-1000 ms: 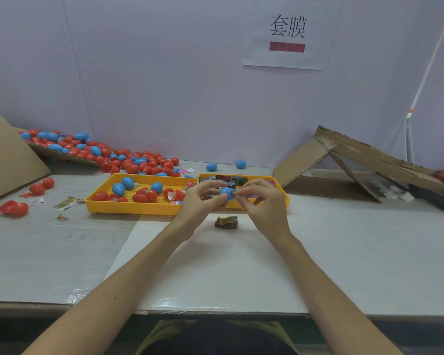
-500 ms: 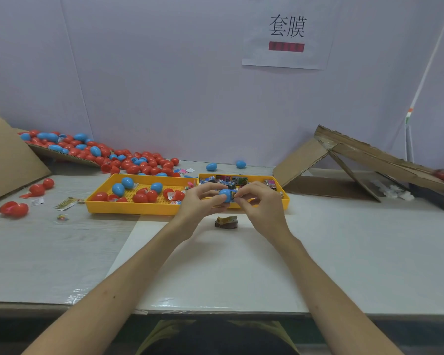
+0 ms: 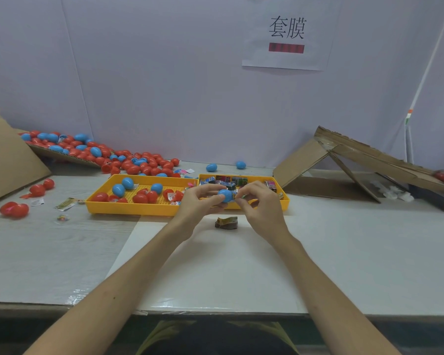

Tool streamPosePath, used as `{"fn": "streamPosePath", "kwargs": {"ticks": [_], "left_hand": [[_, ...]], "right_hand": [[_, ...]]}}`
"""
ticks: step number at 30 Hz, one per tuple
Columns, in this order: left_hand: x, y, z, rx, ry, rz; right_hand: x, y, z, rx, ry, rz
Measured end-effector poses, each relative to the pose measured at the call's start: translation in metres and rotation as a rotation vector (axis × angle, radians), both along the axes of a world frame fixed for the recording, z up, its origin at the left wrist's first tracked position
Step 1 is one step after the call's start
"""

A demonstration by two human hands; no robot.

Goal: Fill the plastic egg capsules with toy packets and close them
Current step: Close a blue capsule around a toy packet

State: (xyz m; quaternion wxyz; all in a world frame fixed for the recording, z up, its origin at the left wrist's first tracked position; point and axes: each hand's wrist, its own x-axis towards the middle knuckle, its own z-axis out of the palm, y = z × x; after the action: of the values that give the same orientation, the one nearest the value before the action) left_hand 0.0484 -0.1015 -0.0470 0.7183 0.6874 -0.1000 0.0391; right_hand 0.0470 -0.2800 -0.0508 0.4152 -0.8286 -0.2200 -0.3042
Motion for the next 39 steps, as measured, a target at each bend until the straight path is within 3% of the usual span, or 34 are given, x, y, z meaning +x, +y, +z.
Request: {"fn": "streamPosePath", "kwargs": {"ticks": [39], "left_hand": [[0.003,-0.0008,-0.0018,0.096,-0.07,0.026]], "right_hand": [[-0.0017,0.0015,-0.0002,0.065,0.057,0.043]]}}
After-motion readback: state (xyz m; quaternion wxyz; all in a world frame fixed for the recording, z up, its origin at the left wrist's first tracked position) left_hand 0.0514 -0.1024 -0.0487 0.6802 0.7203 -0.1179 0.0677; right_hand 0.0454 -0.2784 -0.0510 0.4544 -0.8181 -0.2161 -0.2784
